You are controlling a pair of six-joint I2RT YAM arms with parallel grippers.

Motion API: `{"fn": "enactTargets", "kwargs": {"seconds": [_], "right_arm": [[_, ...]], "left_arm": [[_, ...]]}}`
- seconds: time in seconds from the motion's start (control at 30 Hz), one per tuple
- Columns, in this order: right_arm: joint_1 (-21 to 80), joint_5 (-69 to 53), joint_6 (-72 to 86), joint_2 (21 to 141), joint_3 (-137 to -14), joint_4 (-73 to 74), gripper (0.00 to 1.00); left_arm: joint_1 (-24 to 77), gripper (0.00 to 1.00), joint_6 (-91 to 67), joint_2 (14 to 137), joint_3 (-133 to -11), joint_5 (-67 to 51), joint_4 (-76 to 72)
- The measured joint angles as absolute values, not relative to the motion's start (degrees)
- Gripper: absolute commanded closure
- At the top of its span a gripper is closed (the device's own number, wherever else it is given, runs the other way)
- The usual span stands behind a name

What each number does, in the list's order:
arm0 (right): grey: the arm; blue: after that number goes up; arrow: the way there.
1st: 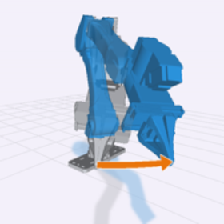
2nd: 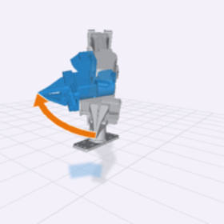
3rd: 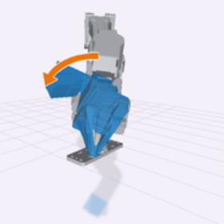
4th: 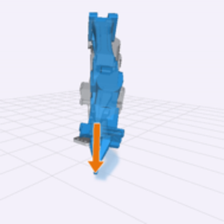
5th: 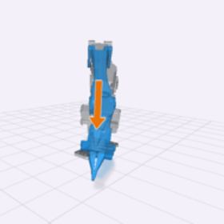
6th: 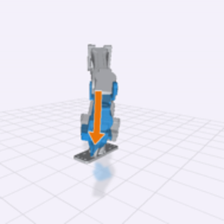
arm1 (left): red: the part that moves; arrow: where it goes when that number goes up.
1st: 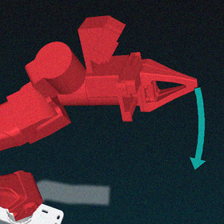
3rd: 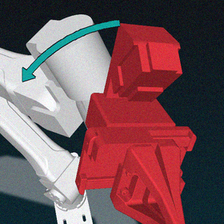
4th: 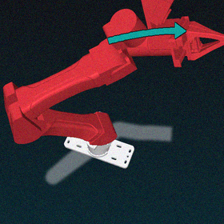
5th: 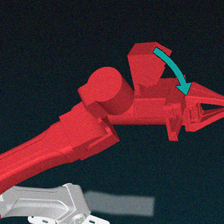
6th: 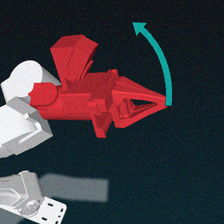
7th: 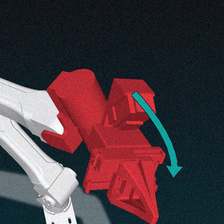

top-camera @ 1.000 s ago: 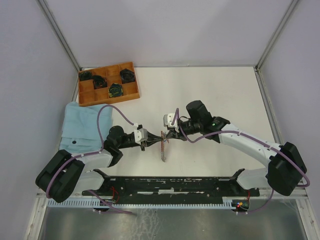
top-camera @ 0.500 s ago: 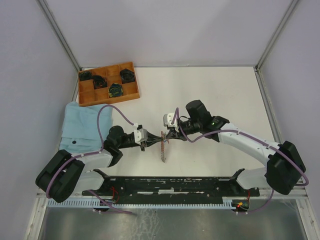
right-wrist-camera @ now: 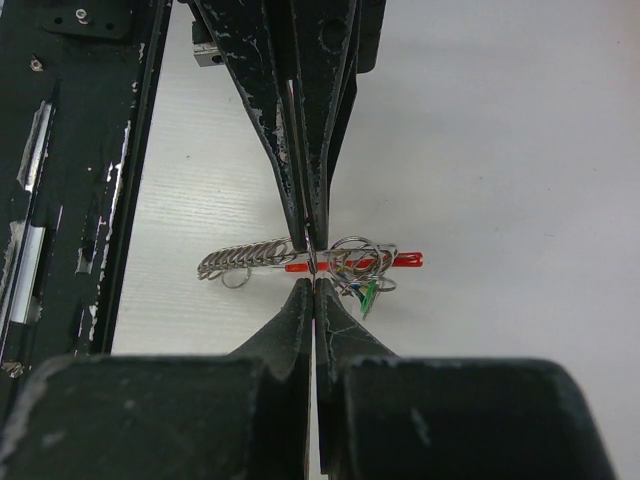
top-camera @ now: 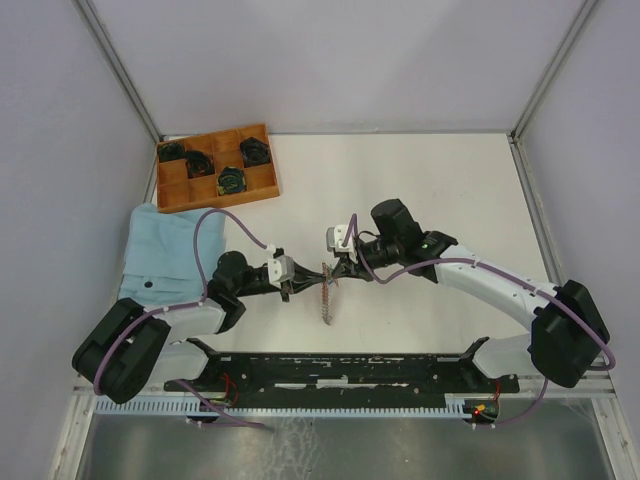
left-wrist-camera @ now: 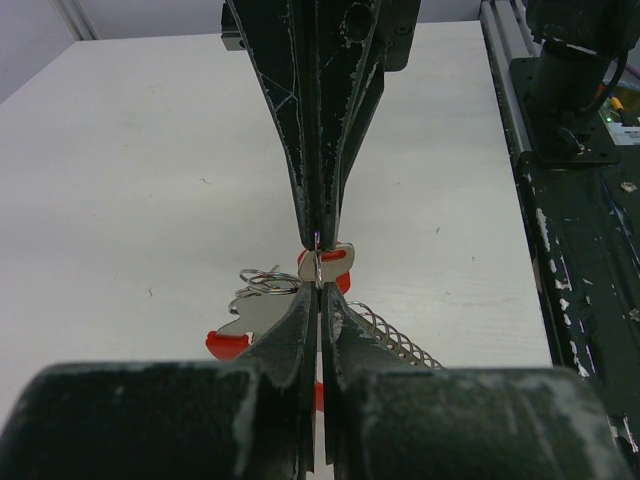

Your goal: Put the keys on the keyring

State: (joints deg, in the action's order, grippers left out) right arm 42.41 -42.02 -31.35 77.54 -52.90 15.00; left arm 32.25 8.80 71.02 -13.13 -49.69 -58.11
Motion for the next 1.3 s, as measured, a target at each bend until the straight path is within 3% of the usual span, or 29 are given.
{"fn": "enactTargets", "kwargs": {"seconds": [1.07,1.3], "right_arm": [[42.7,-42.0,-27.5,78.3,-52.9,10.9,0.99],[42.9,-41.3,-27.3,79.6,-53.4,10.8,0.91]], "left_arm": [[31.7,0.97,4.6,73.6,-13.1,-49.6,-63.0],[31.5,0.97,4.0,74.1,-12.6,-49.3,-63.4]]}}
